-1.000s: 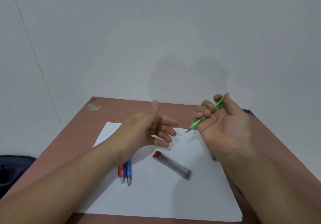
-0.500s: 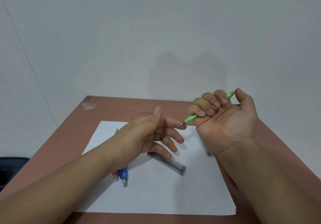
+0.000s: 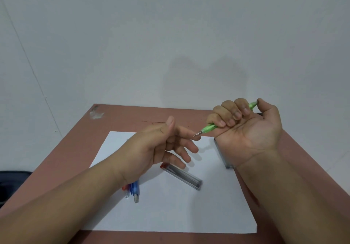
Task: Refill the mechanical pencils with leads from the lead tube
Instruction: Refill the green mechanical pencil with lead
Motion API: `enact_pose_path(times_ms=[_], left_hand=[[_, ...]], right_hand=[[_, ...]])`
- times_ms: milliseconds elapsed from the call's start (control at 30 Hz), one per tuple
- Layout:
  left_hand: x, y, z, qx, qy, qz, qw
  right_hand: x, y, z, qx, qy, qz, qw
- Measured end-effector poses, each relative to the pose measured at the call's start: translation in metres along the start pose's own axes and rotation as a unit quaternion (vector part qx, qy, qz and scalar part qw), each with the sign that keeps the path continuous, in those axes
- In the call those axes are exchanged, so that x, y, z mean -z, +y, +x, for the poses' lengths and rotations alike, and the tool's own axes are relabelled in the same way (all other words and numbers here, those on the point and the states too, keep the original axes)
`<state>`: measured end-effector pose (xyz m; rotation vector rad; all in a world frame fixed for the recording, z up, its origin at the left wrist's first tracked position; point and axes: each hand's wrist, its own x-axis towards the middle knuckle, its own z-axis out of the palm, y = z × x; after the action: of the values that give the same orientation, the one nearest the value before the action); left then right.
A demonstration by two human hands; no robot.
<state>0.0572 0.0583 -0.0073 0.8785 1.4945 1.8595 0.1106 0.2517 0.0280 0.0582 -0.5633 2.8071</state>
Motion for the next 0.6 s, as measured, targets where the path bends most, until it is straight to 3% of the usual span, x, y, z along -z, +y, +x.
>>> enact_pose_path(times_ms=[600], left_hand=[[0.0039, -0.0027, -0.0012, -0.03, 0.002, 0.026, 0.999]], right_hand=[[-0.0002, -0.0003, -0.0001, 0.006, 0.0, 0.013, 1.0]])
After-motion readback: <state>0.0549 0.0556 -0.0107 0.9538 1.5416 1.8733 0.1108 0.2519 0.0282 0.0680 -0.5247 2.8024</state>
